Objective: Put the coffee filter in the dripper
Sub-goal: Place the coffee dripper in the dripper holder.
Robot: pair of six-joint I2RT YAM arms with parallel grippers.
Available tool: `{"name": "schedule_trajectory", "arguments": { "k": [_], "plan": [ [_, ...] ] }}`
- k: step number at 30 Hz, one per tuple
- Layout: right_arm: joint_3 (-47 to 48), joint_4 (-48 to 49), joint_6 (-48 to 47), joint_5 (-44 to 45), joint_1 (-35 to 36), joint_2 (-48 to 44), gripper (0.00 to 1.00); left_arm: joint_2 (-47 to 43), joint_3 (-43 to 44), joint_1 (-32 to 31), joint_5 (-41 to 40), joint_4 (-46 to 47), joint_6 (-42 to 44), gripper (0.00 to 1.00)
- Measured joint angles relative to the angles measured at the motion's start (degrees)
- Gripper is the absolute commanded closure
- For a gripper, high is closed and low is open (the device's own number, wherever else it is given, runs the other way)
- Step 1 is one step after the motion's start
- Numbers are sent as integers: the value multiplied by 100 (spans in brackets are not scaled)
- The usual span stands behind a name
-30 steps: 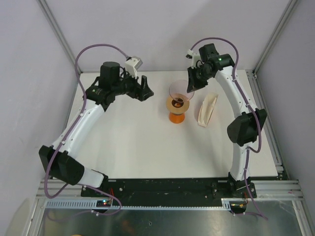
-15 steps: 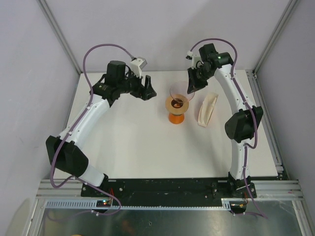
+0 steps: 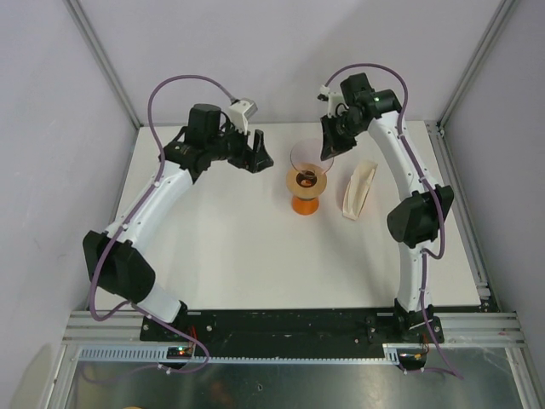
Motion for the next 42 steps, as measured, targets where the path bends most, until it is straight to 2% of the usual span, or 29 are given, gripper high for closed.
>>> {"name": "schedule_trajectory", "arguments": {
  "k": [15,28,36,42],
  "plan": [
    [-26,-39,-37,52,146,160,100,162,48,-35,-4,-2,-4,19],
    [-170,13,-52,173,164,267,100,944,848,-352,-81,2,-92,22],
    [-214,63,-70,168,195,267,100,1392,946,-511,-240,35,-153,34],
    [-356,299,-87,129,234,245,100,1646,946,-651,-326,7,-173,56]
  ]
}}
